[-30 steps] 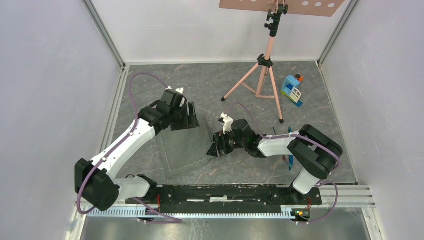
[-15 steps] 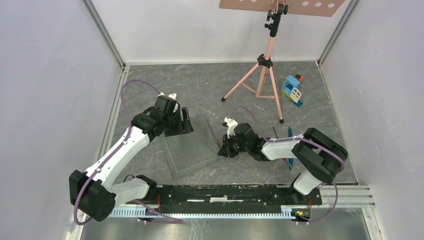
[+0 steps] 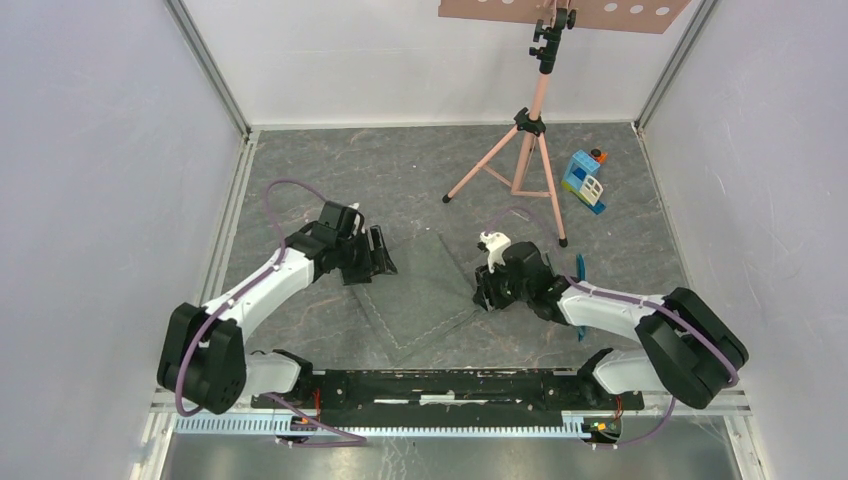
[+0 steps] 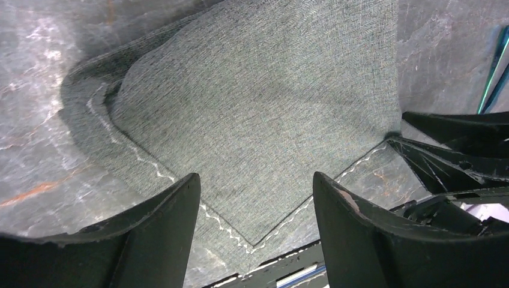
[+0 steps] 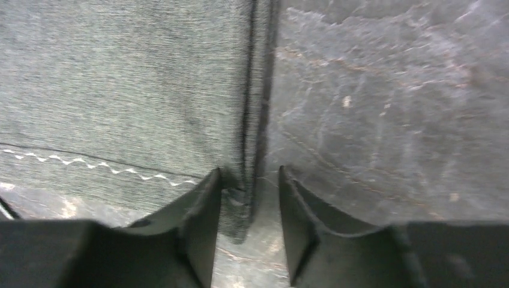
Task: Fold the napkin into a case and place the utensils inside
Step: Turn over the upper triangle folded napkin at the center of the board, then pick up the lower triangle-folded napkin from the center of the board.
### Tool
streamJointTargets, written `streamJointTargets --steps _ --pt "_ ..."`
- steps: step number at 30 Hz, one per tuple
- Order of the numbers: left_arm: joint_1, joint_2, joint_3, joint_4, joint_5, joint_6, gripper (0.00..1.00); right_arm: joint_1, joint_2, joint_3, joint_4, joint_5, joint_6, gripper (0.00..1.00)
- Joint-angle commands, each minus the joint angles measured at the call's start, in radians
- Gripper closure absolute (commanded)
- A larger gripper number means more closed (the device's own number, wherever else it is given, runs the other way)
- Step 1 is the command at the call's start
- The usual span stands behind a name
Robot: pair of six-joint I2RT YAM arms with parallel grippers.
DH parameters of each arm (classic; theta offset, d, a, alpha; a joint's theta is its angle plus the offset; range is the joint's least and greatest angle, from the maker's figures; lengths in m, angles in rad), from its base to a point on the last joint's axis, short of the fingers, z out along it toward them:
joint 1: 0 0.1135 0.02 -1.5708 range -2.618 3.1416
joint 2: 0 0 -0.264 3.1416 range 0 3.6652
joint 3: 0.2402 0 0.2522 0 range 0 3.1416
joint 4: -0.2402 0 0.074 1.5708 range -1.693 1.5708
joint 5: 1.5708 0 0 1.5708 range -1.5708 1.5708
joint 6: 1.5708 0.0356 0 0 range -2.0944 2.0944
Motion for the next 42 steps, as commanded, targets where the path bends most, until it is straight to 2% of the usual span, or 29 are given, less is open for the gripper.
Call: streamJointTargets --steps 1,2,4,6,12,19,27,29,31,34,39,42 --pt "0.014 0.039 -0.005 0.127 0.087 -0.057 0.25 -0.05 -0.017 0.064 -0.177 0.028 -0.165 0.41" --pt "0.018 0.041 -0.004 0.127 0.083 -0.055 0.26 -0.056 -0.012 0.096 -0.166 0.013 -0.169 0.3" --pt "0.035 0.037 -0.005 0.126 0.075 -0.054 0.26 -0.066 0.029 0.165 -0.129 -0.018 -0.165 0.2" --pt "0.057 0.026 -0.01 0.123 0.078 -0.049 0.26 -0.071 0.108 0.235 -0.074 -0.048 -0.133 0.16" --pt "0.13 -0.002 -0.036 0.107 0.132 -0.017 0.25 -0.077 0.335 0.416 0.106 -0.109 0.048 0.16" --pt "0.165 -0.005 -0.076 0.125 0.152 -0.002 0.25 -0.076 0.499 0.521 0.218 -0.093 0.146 0.24" --pt "0.196 0.009 -0.088 0.16 0.147 -0.006 0.25 -0.077 0.597 0.577 0.228 -0.057 0.146 0.35" --pt "0.198 0.028 -0.09 0.185 0.136 -0.018 0.25 -0.077 0.601 0.57 0.233 -0.032 0.136 0.42" --pt "0.199 0.054 -0.092 0.217 0.117 -0.037 0.25 -0.076 0.607 0.561 0.233 -0.003 0.113 0.57" --pt "0.199 0.107 -0.095 0.27 0.094 -0.056 0.25 -0.077 0.612 0.547 0.215 0.034 0.078 0.69" --pt "0.202 0.195 -0.11 0.276 -0.042 -0.062 0.26 -0.077 0.6 0.512 0.219 0.092 0.018 0.74" --pt "0.206 0.189 -0.113 0.279 -0.052 -0.061 0.26 -0.076 0.612 0.531 0.205 0.084 -0.026 0.74"
